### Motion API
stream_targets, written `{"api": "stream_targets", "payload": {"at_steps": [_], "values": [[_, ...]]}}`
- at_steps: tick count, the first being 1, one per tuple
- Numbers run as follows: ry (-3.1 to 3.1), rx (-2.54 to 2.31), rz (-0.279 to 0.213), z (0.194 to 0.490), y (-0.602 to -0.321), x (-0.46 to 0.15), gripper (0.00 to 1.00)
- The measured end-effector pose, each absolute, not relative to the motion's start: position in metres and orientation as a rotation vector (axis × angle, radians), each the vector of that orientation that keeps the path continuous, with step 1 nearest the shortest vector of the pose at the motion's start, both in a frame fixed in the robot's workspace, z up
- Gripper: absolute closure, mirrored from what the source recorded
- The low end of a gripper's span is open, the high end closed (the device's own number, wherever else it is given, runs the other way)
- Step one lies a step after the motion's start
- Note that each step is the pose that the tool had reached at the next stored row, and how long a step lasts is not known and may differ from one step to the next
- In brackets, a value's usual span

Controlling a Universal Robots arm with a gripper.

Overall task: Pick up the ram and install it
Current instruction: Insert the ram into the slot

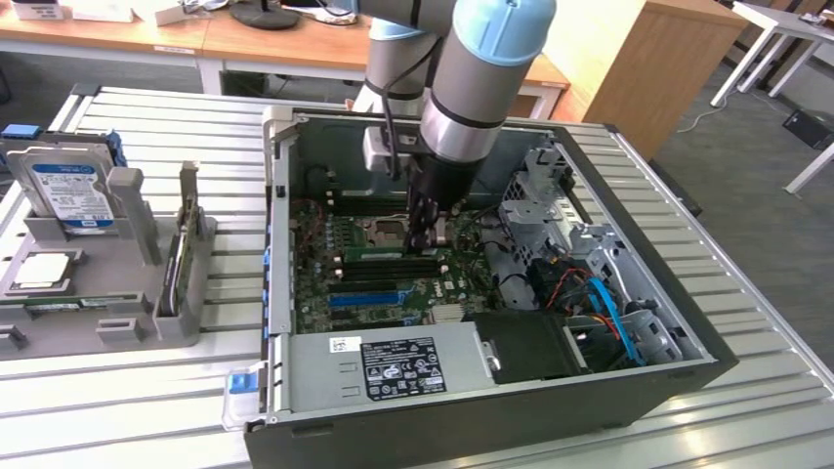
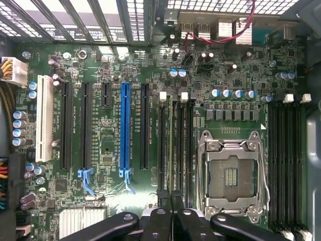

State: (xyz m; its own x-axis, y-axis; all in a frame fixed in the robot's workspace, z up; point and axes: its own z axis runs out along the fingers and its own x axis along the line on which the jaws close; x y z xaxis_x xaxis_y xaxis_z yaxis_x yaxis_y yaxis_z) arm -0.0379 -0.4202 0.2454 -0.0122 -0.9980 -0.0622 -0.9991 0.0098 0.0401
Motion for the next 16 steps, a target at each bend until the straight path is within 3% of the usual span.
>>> {"api": "stream_targets", "payload": {"at_steps": [16], "values": [[2.221, -2.196, 0.113, 0.2441, -0.4229, -0.0381, 0.88]]}}
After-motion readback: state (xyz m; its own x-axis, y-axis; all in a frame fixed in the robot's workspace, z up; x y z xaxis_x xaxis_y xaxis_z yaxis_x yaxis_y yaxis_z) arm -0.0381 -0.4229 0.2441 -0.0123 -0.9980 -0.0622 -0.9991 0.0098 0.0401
